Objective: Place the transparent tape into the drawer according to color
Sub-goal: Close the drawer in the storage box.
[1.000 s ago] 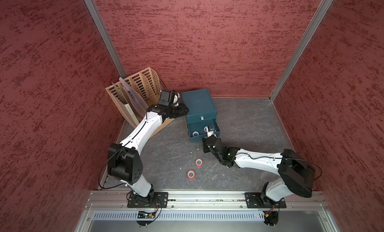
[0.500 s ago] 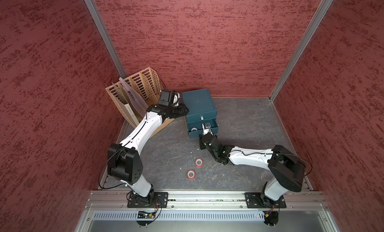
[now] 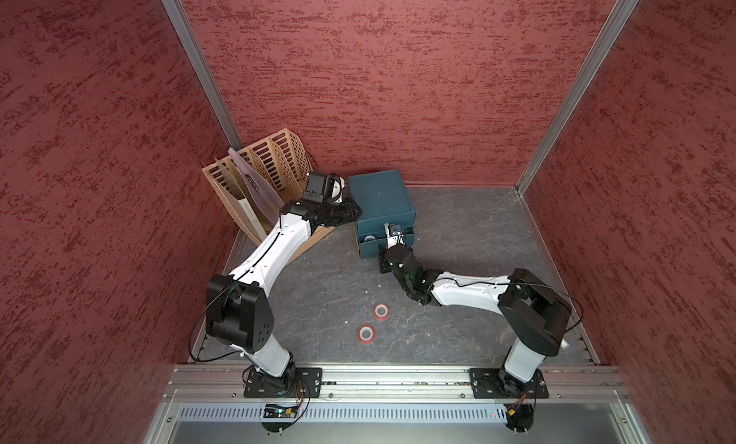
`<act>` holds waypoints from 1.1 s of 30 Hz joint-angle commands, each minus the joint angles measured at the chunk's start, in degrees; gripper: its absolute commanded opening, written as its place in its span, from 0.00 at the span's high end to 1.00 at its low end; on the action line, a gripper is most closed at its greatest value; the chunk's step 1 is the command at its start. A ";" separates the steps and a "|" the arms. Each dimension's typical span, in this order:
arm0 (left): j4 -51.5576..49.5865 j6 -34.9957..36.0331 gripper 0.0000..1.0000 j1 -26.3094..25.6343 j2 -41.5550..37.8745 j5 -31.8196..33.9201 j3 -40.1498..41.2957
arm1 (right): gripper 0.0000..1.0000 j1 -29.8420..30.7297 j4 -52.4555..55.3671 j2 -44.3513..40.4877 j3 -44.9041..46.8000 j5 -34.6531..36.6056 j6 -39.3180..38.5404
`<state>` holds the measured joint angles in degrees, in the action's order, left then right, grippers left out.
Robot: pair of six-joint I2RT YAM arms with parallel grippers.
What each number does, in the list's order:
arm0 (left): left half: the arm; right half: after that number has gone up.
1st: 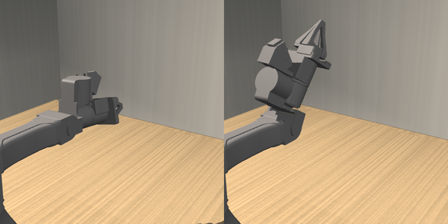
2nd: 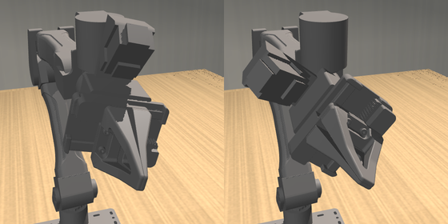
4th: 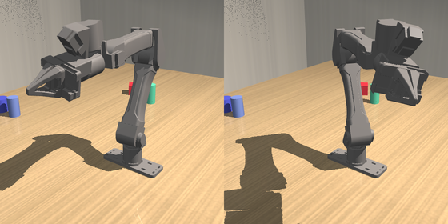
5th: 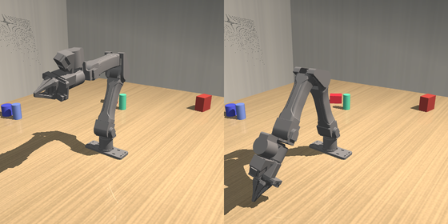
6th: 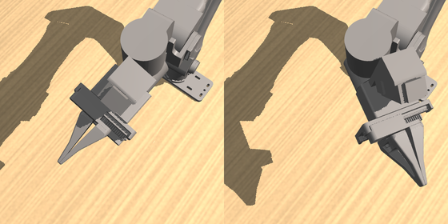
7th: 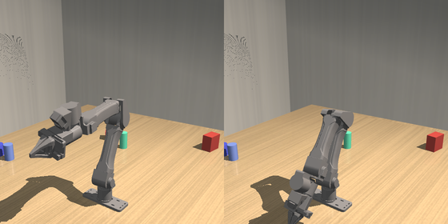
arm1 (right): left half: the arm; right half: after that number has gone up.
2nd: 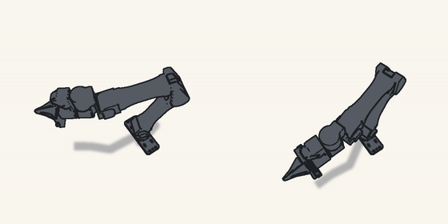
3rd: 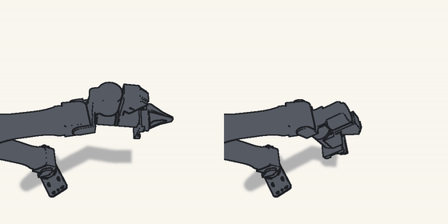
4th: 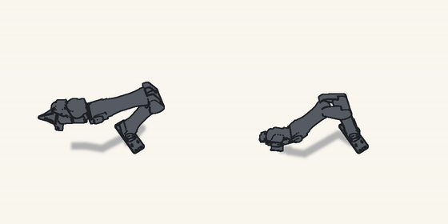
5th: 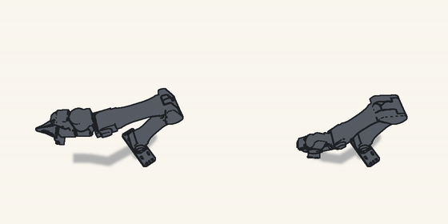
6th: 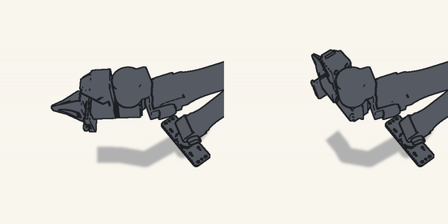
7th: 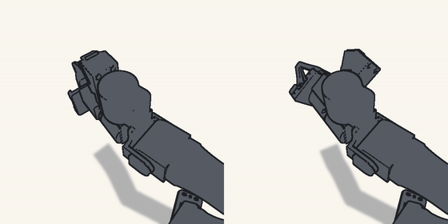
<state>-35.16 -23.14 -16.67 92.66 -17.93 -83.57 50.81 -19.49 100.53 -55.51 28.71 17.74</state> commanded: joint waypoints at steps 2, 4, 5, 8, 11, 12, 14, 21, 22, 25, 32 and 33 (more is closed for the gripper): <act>-1.49 1.16 0.58 0.14 -1.19 -0.52 0.81 | 0.56 -1.54 -4.42 1.97 -2.40 -0.64 -1.47; -1.49 1.16 0.58 0.14 -1.13 -0.70 0.81 | 0.56 -1.93 -5.22 2.68 -2.74 -1.16 -1.61; -1.50 1.14 0.58 0.10 -1.17 -0.79 0.79 | 0.56 -2.10 -5.70 3.11 -3.00 -1.43 -1.79; -1.66 1.25 0.59 -0.03 -1.07 -0.90 0.68 | 0.56 -2.60 -6.33 4.25 -4.16 -2.01 -2.22; -1.84 1.32 0.59 -0.21 -1.12 -0.92 0.49 | 0.56 -2.89 -6.53 4.96 -5.03 -2.34 -2.49; -1.89 1.40 0.59 -0.21 -1.17 -0.90 0.48 | 0.56 -3.01 -6.61 5.05 -5.22 -2.45 -2.66; -2.02 1.43 0.59 -0.36 -1.23 -0.88 0.51 | 0.56 -3.19 -6.62 5.25 -5.49 -2.54 -2.84; -2.02 1.43 0.60 -0.65 -1.33 -0.89 0.62 | 0.53 -3.61 -6.09 4.03 -3.60 -3.53 -1.30; -2.02 1.42 0.60 -0.69 -1.22 -0.88 0.61 | 0.52 -3.61 -6.01 3.19 -2.61 -3.86 -0.53; -2.02 1.57 0.60 -0.65 -1.38 -0.88 0.77 | 0.50 -3.61 -5.00 0.73 0.83 -5.07 2.95; -1.94 1.65 0.60 -0.47 -1.87 -0.66 1.31 | 0.47 -3.89 -3.72 -1.79 6.97 -12.72 14.62; -1.93 1.69 0.59 -0.47 -1.86 -0.61 1.45 | 0.47 -3.96 -3.63 -1.66 7.37 -13.94 16.33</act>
<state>-35.53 -22.41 -17.04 92.14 -18.17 -83.24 47.42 -23.64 100.18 -49.28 19.68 27.49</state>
